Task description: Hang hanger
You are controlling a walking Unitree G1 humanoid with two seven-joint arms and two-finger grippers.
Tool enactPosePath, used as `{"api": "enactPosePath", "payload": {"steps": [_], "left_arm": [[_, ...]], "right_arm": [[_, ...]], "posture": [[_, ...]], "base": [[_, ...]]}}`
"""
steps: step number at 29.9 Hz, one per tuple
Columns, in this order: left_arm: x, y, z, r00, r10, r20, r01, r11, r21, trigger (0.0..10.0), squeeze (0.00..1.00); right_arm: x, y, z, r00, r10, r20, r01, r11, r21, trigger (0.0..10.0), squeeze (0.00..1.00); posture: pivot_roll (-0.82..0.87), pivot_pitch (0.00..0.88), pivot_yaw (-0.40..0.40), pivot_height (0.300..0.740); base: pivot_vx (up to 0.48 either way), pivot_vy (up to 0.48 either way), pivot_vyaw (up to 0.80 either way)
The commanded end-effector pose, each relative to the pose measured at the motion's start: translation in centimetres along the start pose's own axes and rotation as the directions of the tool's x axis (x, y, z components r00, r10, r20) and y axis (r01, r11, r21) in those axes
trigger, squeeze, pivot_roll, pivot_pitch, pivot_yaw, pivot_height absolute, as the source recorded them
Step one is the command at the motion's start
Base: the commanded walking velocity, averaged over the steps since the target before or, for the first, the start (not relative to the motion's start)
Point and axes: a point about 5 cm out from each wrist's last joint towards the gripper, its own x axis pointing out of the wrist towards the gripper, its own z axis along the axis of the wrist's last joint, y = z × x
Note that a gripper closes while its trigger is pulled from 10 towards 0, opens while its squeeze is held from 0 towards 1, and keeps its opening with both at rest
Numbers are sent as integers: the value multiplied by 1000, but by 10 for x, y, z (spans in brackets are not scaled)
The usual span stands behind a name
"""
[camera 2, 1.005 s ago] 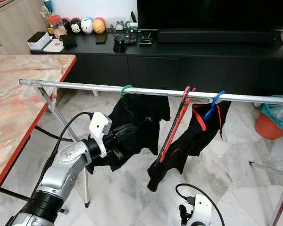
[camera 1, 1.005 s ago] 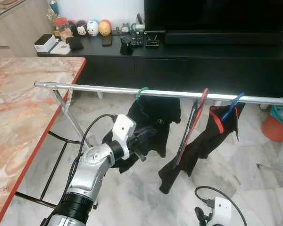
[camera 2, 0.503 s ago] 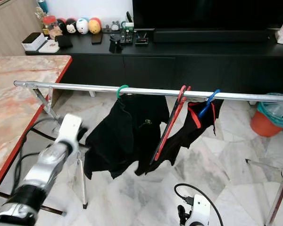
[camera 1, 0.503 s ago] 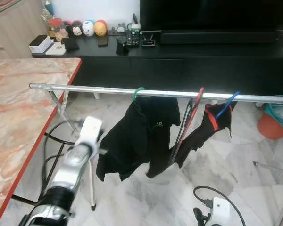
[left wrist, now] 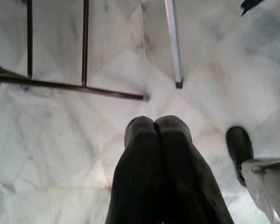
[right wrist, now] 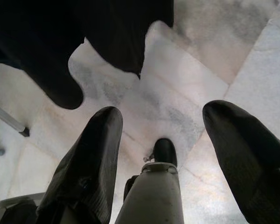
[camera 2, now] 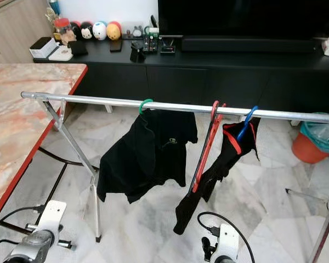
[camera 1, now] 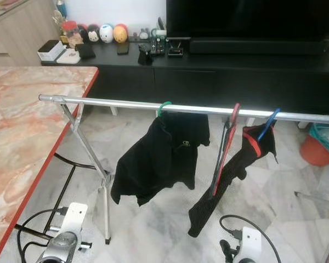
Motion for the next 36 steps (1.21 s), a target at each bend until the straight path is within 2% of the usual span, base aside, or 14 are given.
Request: {"api": "enactPosePath", "payload": {"steps": [1,2,3,7,8,9,10,12,13,14,36], "left_arm": [[0,8,-5,999,37,-28,-38,998,-40,6392,0],[0,9,-6,999,41,-30,-43,998,-50,6392,0],[1,10,-6,998,48,-36,-50,997,-63,0,0],[1,12,-6,997,62,-40,-65,995,-70,0,0],[1,12,-5,997,63,-42,-66,994,-88,392,0],[2,10,-4,998,57,-32,-60,993,-97,2941,0],[2,9,-2,998,53,-22,-55,994,-90,10000,0],[2,8,-2,998,53,-22,-55,995,-83,10000,0],[2,7,-2,998,58,-22,-60,995,-81,10000,553],[2,6,-2,998,56,-21,-58,994,-93,10000,1000],[3,-4,10,999,15,31,-11,991,-132,10000,1000]], "right_arm": [[0,0,-2,1000,3,-14,-3,1000,-11,10000,0],[0,-1,-2,1000,2,-15,-2,1000,-11,10000,0],[0,-3,-1,1000,1,-16,-1,1000,-12,10000,0],[-1,-4,-1,1000,-1,-16,1,1000,-13,10000,0],[-1,-5,-1,1000,-2,-17,1,1000,-13,10000,0],[-1,-5,-1,1000,-1,-17,1,1000,-14,10000,0],[-1,-5,-1,1000,-1,-17,1,1000,-15,10000,0],[-1,-5,-1,1000,-1,-18,1,1000,-15,10000,0],[-1,-4,-1,1000,1,-18,-1,1000,-17,10000,0],[-1,-5,-1,1000,1,-18,-1,1000,-16,10000,0],[-1,-6,-3,1000,3,-24,-3,1000,-19,10000,0]], "posture": [[31,55,27,740],[31,55,27,740],[29,52,24,740],[28,51,23,740],[28,51,23,740],[28,51,23,740],[28,51,23,740],[28,51,23,740],[28,51,23,740],[28,51,23,740],[22,38,21,740]], "base": [[0,0,0],[0,0,0],[0,0,0],[0,0,0],[0,0,0],[0,0,0],[0,0,0],[0,0,0],[0,0,0],[0,0,0],[0,0,0]]}}
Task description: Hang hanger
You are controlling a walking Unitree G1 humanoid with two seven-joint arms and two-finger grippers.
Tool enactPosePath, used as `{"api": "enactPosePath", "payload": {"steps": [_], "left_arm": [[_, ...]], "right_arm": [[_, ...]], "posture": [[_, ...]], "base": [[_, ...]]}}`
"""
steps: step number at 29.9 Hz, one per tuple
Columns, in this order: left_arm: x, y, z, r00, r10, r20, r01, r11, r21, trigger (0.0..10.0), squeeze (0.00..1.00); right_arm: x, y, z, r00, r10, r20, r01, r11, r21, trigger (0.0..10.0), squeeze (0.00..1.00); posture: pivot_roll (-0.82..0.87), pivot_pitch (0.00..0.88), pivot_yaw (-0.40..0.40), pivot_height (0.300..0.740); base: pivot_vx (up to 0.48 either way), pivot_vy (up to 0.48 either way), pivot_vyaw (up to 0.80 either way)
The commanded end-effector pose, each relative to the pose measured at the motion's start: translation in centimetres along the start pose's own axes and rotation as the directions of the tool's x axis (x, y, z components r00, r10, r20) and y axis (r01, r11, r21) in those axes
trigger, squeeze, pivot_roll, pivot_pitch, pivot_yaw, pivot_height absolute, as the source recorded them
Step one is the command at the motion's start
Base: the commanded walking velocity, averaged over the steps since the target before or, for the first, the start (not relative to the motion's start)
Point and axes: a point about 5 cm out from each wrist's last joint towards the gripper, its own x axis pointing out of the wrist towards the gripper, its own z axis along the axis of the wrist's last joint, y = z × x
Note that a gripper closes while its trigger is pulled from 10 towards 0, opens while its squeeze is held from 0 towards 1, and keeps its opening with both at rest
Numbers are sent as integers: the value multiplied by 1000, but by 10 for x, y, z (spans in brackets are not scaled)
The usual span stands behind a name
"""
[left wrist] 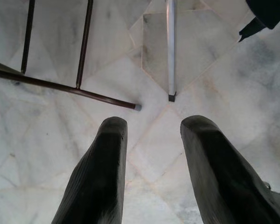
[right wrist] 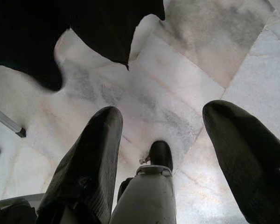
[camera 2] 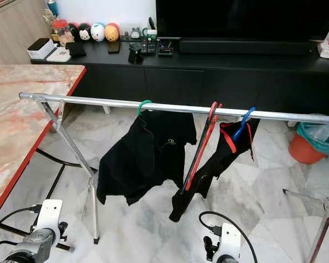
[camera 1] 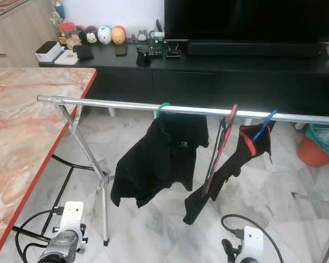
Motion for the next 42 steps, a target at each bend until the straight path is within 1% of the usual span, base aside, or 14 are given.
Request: {"api": "enactPosePath", "payload": {"steps": [1,14,19,20,21,22,24,29,30,31,35,36,40,42], "left_arm": [[0,-2,0,1000,-9,5,9,1000,-9,10000,1000],[0,-15,38,979,-55,196,65,997,-40,10000,1000],[-3,-20,56,949,-81,306,99,994,-43,10000,1000],[-7,-19,69,915,-89,394,118,992,-50,10000,0],[-11,-16,81,879,-81,471,124,991,-60,10000,0],[-11,-16,81,879,-81,471,124,991,-60,10000,0],[-20,-10,100,798,-60,599,137,987,-84,10000,0],[-37,-5,126,676,-76,733,222,970,-104,10000,0],[-46,-10,138,610,-144,779,291,955,-51,10000,0],[-52,-13,145,577,-188,795,323,946,-11,10000,0],[-62,-28,161,503,-327,800,389,912,129,10000,0],[-67,-39,168,462,-418,782,428,878,216,10000,0],[-69,-55,173,438,-518,734,447,835,322,10000,0],[-65,-60,174,459,-509,729,440,842,311,10000,0]], "right_arm": [[-1,0,-6,1000,1,-26,-1,1000,-4,10000,0],[-2,0,-8,1000,2,-30,-3,1000,-7,10000,0],[-2,0,-8,1000,2,-31,-3,1000,-6,10000,0],[-2,0,-9,1000,1,-31,-1,1000,-4,10000,0],[-2,0,-9,1000,0,-31,-1,1000,-4,10000,0],[-2,0,-9,1000,0,-31,-1,1000,-4,10000,0],[-2,-1,-9,999,1,-32,-1,1000,-7,10000,0],[-2,-1,-7,1000,3,-31,-4,1000,-12,10000,0],[-1,-1,-7,1000,4,-30,-5,1000,-12,10000,0],[-1,-1,-7,1000,4,-30,-4,1000,-12,10000,0],[-1,0,-7,1000,3,-29,-4,1000,-11,10000,0],[-1,0,-7,1000,4,-29,-4,1000,-10,10000,0],[-1,2,-7,1000,6,-27,-6,1000,-1,10000,0],[-1,3,-8,1000,4,-24,-4,1000,7,10000,0]], "posture": [[22,37,21,740],[22,31,22,740],[16,29,27,740],[16,29,27,740],[15,33,28,740],[15,33,28,740],[20,39,27,740],[22,58,30,740],[19,62,32,740],[19,62,32,740],[28,73,40,740],[25,73,45,740],[16,75,59,740],[8,75,66,740]], "base": [[0,0,0],[0,0,0],[0,0,0],[0,0,0],[0,0,0],[0,0,0],[0,0,0],[0,0,0],[0,0,0],[0,0,0],[0,0,0],[0,0,0],[0,0,0],[0,0,0]]}}
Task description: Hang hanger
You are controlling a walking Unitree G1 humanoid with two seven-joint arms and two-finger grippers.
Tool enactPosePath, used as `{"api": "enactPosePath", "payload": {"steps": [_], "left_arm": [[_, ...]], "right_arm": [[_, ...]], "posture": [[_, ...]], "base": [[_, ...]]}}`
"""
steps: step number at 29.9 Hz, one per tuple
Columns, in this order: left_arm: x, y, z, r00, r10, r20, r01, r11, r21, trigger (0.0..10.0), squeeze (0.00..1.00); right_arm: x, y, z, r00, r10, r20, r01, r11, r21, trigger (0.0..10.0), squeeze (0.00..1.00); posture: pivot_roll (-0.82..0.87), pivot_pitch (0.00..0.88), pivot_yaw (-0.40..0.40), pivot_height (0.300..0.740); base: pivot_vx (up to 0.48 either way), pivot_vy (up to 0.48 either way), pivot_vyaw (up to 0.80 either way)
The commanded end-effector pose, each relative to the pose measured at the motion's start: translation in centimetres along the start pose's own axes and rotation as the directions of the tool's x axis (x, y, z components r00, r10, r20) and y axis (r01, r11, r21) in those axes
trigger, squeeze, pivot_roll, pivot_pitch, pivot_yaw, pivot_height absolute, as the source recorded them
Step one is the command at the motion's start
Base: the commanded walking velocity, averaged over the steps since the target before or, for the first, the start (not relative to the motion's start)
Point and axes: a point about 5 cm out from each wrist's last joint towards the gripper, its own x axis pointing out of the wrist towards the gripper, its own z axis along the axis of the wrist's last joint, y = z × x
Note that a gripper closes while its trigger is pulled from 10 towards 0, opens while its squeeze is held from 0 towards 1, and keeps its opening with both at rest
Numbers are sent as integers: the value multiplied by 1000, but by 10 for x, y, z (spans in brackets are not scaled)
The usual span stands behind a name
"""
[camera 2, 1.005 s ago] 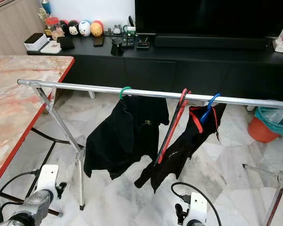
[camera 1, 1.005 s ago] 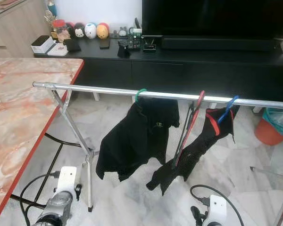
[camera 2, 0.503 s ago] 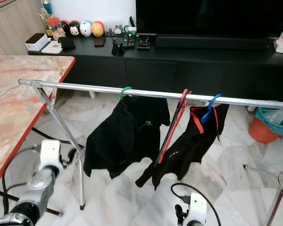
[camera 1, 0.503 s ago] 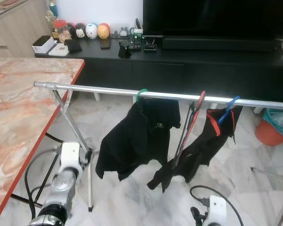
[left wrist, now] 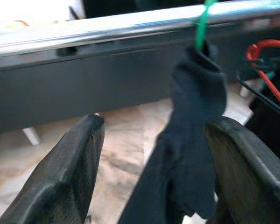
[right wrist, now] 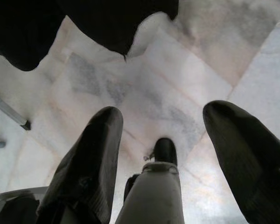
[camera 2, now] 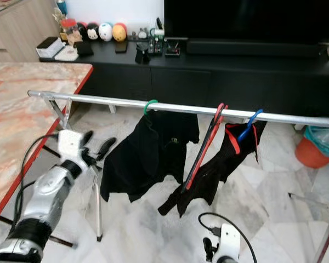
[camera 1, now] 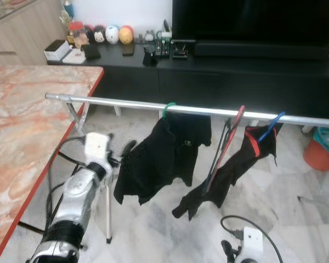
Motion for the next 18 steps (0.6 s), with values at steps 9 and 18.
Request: {"api": "enactPosePath", "payload": {"steps": [9,18], "left_arm": [[-1,-4,-5,996,85,-15,-86,994,-75,10000,0],[-7,5,-4,987,160,14,-157,981,-114,10000,0]], "right_arm": [[-1,-1,-5,1000,-18,-14,18,1000,16,10000,0],[-1,-3,-5,999,-14,-32,13,1000,-1,10000,0]], "posture": [[6,78,58,740],[11,74,39,740]], "base": [[0,0,0],[0,0,-152]]}}
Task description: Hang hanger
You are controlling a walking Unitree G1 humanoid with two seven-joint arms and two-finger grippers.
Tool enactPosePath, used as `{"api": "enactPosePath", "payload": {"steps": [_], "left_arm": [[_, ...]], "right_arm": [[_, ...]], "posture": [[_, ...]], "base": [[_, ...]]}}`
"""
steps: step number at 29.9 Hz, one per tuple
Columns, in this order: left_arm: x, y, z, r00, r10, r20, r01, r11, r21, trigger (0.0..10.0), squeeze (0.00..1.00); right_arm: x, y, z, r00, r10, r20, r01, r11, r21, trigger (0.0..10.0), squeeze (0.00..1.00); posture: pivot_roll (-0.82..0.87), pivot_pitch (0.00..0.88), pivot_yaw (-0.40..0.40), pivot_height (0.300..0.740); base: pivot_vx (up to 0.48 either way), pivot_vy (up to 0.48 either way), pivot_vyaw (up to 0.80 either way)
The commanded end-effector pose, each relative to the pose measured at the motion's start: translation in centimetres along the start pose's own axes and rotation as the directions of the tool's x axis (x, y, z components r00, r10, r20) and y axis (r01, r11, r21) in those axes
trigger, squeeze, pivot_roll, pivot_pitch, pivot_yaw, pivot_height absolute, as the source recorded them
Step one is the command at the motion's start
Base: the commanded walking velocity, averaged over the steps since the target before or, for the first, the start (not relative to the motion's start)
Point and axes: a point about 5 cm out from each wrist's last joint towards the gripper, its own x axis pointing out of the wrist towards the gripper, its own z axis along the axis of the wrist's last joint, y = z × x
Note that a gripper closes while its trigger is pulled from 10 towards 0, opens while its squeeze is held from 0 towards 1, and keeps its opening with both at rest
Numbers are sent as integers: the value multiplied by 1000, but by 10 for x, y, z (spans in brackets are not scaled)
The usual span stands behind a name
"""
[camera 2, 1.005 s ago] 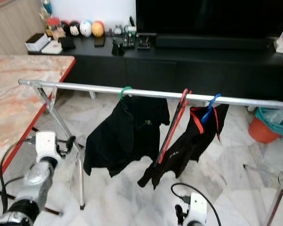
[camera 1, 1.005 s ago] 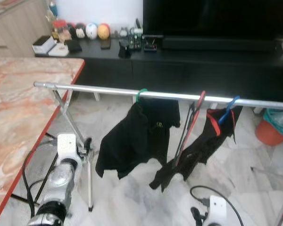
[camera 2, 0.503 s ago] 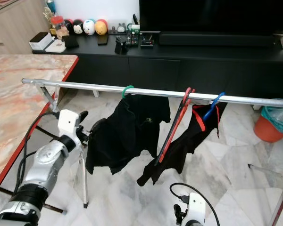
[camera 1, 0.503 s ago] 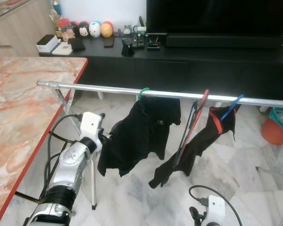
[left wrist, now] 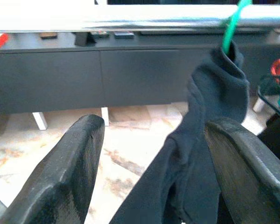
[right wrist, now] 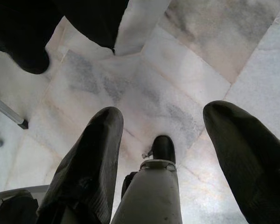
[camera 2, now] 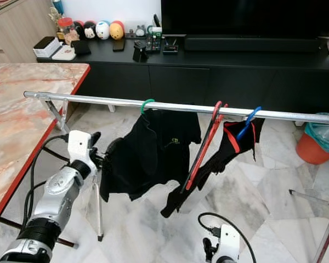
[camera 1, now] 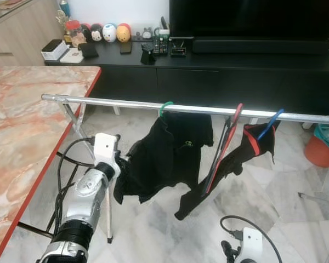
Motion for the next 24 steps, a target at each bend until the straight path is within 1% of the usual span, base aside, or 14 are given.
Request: {"api": "enactPosePath", "payload": {"steps": [1,2,5,10,19,24], "left_arm": [[-2,5,2,1000,29,11,-29,1000,-7,10000,0],[-2,7,4,999,39,24,-39,999,-17,10000,0],[-2,7,3,999,40,21,-40,999,-12,10000,0],[-1,8,6,997,61,38,-59,998,-34,10000,0],[1,7,10,997,68,47,-66,997,-37,10000,0],[1,7,11,997,65,51,-64,997,-37,10000,0]], "right_arm": [[-1,-1,-6,1000,-1,-24,1,1000,2,10000,0],[-1,-1,-5,1000,0,-22,0,1000,-5,10000,0],[-1,-1,-5,1000,1,-20,-2,1000,-6,10000,0],[-1,-1,-4,1000,2,-8,-2,1000,-8,10000,0],[-1,-1,-4,1000,2,-17,-2,1000,-5,10000,0],[-1,0,-4,1000,3,-17,-3,1000,-7,10000,0]], "posture": [[11,74,38,740],[11,73,37,740],[11,73,37,740],[12,69,34,740],[14,69,33,740],[16,68,34,740]], "base": [[0,0,-700],[0,0,-700],[0,0,-688],[0,0,0],[0,465,0],[0,480,-626]]}}
